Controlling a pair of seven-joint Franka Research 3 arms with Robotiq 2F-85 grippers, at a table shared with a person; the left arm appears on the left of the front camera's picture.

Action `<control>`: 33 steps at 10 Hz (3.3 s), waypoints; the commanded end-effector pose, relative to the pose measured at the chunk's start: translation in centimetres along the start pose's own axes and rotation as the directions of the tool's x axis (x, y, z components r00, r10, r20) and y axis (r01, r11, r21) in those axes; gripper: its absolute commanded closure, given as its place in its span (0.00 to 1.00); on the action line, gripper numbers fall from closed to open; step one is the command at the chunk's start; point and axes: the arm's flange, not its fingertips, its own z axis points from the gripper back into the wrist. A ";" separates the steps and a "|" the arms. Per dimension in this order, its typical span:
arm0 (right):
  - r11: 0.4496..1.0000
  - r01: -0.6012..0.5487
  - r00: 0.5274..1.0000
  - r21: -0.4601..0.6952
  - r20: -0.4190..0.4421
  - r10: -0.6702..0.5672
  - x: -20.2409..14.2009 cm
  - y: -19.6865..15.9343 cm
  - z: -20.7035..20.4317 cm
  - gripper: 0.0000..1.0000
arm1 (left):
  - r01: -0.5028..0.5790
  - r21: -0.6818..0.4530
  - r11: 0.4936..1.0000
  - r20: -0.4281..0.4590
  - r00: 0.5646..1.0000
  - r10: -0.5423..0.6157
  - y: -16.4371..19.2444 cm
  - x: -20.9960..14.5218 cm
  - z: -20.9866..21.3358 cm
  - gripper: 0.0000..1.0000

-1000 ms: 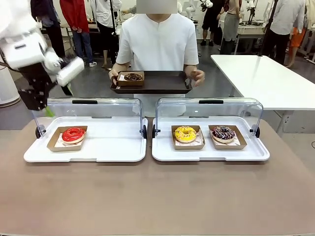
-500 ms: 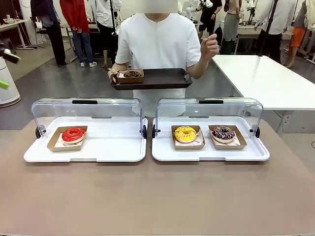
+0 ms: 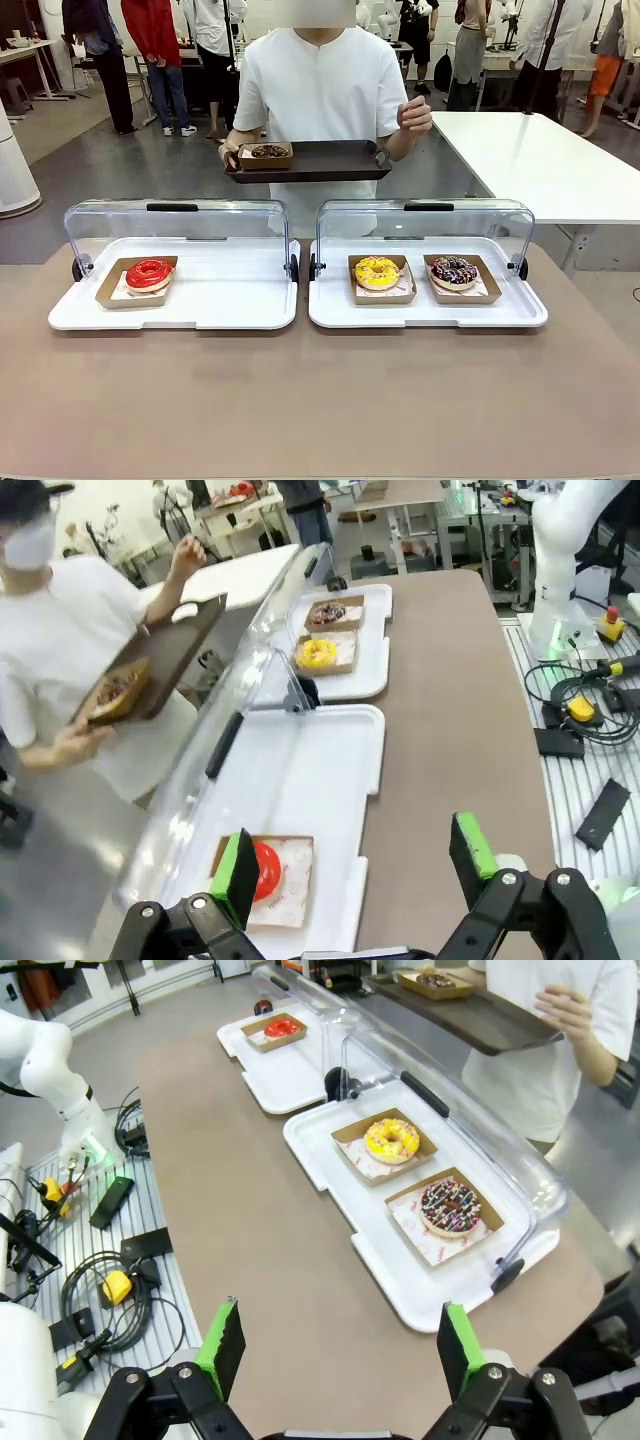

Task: Provide the desired donut to the person.
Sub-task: Pick up and lift the Paper togo box containing the Donut pointed at by the person.

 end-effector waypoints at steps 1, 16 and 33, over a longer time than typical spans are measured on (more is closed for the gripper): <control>1.000 -0.015 1.000 0.004 0.023 0.015 0.1 -0.2 -0.1 0.00 | -0.028 0.022 0.999 -0.036 0.999 0.029 1.2 0.3 0.7 0.00; 1.000 -0.015 1.000 0.004 0.023 0.015 0.1 -0.2 -0.1 0.00 | -0.106 0.032 0.994 -0.083 0.991 0.108 1.7 -2.2 1.5 0.00; 1.000 -0.015 1.000 0.004 0.023 0.015 0.1 -0.2 -0.1 0.00 | -0.106 0.032 0.994 -0.083 0.991 0.108 1.7 -2.2 1.5 0.00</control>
